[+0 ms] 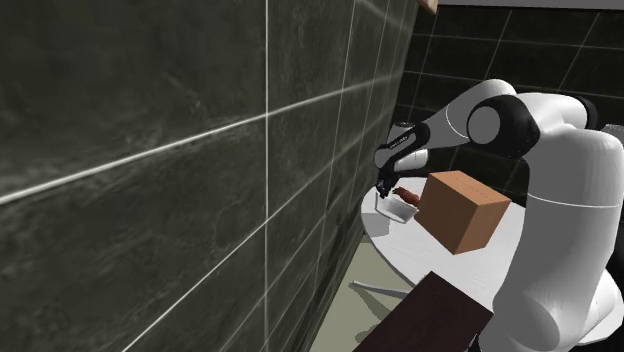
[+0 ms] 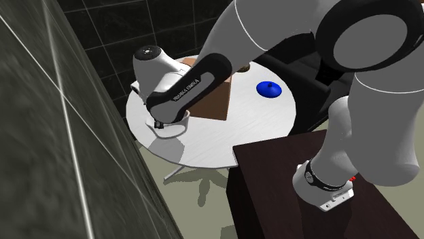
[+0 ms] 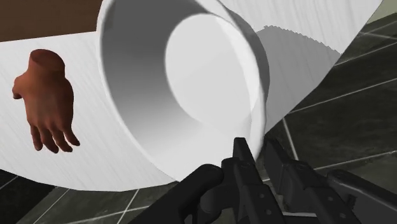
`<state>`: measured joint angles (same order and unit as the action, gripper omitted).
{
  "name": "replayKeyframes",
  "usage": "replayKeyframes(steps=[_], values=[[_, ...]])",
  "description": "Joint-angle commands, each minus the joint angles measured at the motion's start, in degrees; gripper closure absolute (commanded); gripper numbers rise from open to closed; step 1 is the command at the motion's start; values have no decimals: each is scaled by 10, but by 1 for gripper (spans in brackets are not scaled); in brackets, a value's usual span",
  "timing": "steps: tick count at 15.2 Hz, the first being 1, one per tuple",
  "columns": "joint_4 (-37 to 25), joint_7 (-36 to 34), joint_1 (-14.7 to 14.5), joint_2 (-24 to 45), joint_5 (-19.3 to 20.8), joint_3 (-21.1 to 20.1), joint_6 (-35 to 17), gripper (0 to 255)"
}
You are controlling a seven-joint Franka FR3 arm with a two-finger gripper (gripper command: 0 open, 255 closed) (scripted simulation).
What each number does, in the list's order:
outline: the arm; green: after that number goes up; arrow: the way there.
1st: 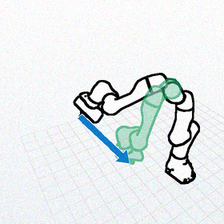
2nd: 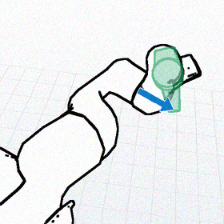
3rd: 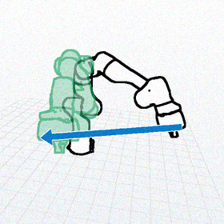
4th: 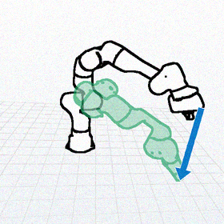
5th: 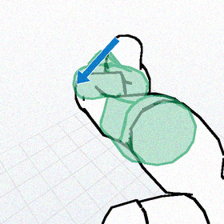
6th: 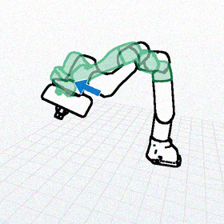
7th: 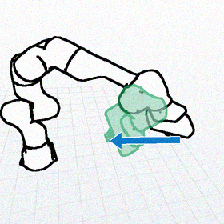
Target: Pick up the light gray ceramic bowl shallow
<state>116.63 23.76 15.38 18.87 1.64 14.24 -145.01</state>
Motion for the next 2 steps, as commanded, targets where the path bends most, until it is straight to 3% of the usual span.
replayKeyframes(steps=[1,2], values=[[0,0,-1,-7,2,1,7,255],[0,0,-1,-7,2,1,7,255]])
